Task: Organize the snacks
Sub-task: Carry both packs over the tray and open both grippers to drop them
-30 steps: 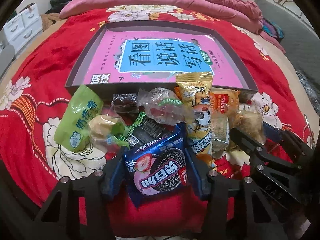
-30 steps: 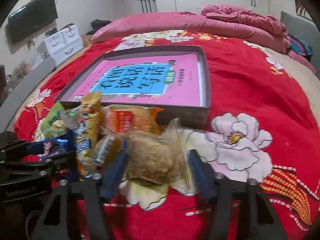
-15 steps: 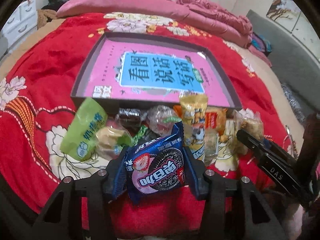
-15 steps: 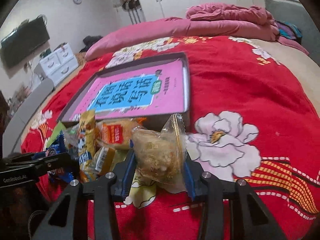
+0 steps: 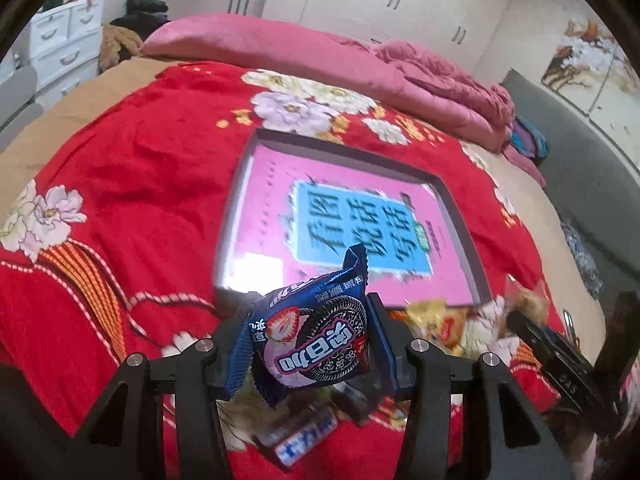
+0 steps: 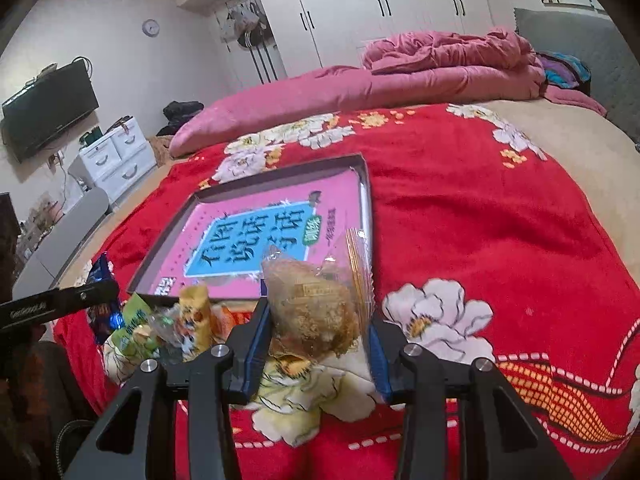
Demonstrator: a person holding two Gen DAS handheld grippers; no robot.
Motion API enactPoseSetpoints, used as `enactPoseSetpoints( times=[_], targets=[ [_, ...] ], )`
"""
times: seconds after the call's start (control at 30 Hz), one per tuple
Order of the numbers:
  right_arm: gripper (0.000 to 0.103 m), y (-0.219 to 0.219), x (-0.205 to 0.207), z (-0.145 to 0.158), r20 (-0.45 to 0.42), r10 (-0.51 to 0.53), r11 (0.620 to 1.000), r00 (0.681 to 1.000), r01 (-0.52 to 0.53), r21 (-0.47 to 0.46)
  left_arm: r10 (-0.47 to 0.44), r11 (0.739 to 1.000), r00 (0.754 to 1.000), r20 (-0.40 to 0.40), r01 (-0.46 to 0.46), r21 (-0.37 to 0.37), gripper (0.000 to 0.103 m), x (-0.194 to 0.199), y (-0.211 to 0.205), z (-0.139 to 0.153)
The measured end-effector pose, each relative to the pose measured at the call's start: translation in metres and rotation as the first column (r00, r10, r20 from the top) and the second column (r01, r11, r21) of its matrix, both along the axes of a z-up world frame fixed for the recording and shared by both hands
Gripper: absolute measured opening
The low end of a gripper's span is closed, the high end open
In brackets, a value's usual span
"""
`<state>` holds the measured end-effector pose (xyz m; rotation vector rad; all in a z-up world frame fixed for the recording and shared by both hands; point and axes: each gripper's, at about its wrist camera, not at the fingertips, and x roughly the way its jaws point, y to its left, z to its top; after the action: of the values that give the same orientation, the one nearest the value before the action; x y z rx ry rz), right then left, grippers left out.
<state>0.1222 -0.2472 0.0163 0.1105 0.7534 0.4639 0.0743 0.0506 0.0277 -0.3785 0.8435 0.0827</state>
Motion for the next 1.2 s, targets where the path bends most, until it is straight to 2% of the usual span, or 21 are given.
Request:
enactPoseSetpoints(
  times=[0.23,0.5,0.83,1.2],
  targets=[
    [0.044,0.012,0.011,0.007,0.007,0.000,1.000,1.000,0.000,0.000,0.026,1.000,0.999,0.024,-0.026,0.002,0.053,0.021,0.026,-0.001],
    [0.044,0.024,0.031,0.007,-0.015,-0.007,1.000,1.000,0.006,-0.015,0.023,1.000,1.000,0.015,-0.022,-0.019,0.053,0.046,0.037,-0.013],
    [0.044,0.046,0.053,-0.004,-0.057,-0.002,0.997,0.998,-0.003,-0.078,-0.021,0.999,1.000,0.022,0.020,0.044,0.053,0.068,0.032,-0.025],
    [0.044,0.061,0.068,-0.026,-0.131,-0.008,0.990,0.991,-0.010,-0.137,-0.073,0.997,0.997,0.024,0.072,0.034,0.053,0.084,0.029,-0.031]
  ],
)
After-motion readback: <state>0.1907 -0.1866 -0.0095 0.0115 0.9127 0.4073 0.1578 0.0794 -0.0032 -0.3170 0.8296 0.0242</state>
